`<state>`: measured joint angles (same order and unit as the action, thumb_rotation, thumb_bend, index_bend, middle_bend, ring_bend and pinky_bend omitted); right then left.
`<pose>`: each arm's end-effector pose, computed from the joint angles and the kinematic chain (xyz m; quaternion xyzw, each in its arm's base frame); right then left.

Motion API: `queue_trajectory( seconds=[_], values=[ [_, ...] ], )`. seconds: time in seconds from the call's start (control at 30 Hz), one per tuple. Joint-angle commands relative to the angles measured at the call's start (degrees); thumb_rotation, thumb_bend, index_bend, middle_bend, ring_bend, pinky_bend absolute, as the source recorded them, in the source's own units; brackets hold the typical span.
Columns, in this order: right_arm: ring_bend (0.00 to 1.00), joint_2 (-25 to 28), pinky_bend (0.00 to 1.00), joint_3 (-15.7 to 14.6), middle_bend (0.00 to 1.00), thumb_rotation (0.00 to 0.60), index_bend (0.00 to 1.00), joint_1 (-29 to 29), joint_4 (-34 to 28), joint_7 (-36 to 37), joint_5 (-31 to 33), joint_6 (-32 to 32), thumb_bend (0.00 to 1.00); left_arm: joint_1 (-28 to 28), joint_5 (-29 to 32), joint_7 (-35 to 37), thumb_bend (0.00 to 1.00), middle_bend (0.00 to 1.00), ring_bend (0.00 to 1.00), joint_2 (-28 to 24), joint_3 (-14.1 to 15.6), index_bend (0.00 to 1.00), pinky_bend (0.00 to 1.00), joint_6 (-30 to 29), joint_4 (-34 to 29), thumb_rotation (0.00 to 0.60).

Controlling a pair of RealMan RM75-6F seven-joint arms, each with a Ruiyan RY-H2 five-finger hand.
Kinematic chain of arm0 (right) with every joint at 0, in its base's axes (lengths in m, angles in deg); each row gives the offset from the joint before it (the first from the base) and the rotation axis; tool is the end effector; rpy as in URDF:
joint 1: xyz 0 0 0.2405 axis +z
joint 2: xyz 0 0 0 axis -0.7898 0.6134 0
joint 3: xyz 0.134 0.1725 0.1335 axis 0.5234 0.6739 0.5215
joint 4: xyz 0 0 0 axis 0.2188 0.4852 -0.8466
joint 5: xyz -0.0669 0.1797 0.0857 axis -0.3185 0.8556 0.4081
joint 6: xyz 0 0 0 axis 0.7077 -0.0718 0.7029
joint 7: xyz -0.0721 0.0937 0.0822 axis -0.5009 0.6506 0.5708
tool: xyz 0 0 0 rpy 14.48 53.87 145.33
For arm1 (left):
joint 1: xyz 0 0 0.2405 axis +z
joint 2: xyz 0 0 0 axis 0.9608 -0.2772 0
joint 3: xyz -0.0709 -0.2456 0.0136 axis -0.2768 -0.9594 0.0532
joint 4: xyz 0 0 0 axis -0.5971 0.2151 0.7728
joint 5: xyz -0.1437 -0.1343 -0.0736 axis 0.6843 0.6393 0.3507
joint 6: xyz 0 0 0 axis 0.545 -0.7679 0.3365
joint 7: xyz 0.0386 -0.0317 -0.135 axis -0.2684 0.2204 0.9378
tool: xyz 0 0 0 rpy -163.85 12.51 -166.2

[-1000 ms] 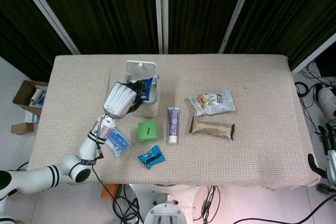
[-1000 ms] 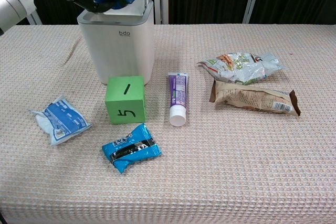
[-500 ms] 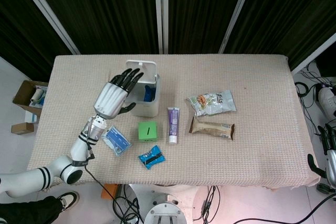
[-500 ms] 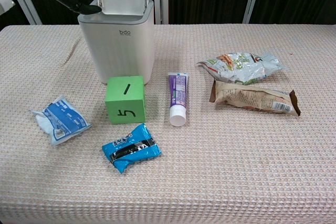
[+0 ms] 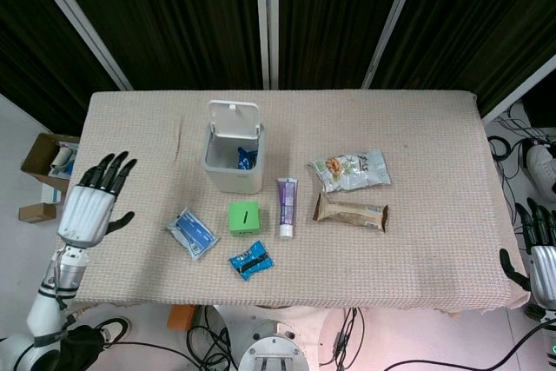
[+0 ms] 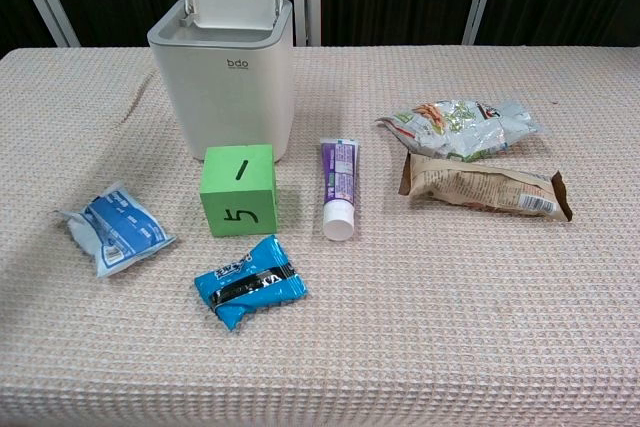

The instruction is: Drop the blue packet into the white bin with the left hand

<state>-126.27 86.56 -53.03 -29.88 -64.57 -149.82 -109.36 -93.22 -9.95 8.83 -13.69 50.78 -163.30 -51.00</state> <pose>-0.3460 -0.1517 0.1710 0.5708 -0.3584 0.3873 0.6291 -0.2509 0.2400 0.1160 -0.6569 -0.2467 -0.4251 0.5718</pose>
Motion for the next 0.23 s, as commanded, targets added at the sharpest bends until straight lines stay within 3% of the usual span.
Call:
queue_trajectory(
  seconds=[0.03,0.23],
  values=[
    [0.0,-0.75,0.0,0.3,0.0,0.6,0.0,0.43,0.35,-1.22,0.09,0.13,0.32,7.42,-0.58,6.45,0.05,0.06,0.08,0.32,4.46,0.11,0.27,-5.52,6.65,0.578],
    [0.0,-1.19,0.0,-0.02,0.0,0.6,0.0,1.06,-0.71,-3.38,-0.11,1.17,0.32,12.38,-0.83,12.64,0.04,0.07,0.08,2.22,5.82,0.11,0.26,-7.58,12.62,0.555]
  ],
)
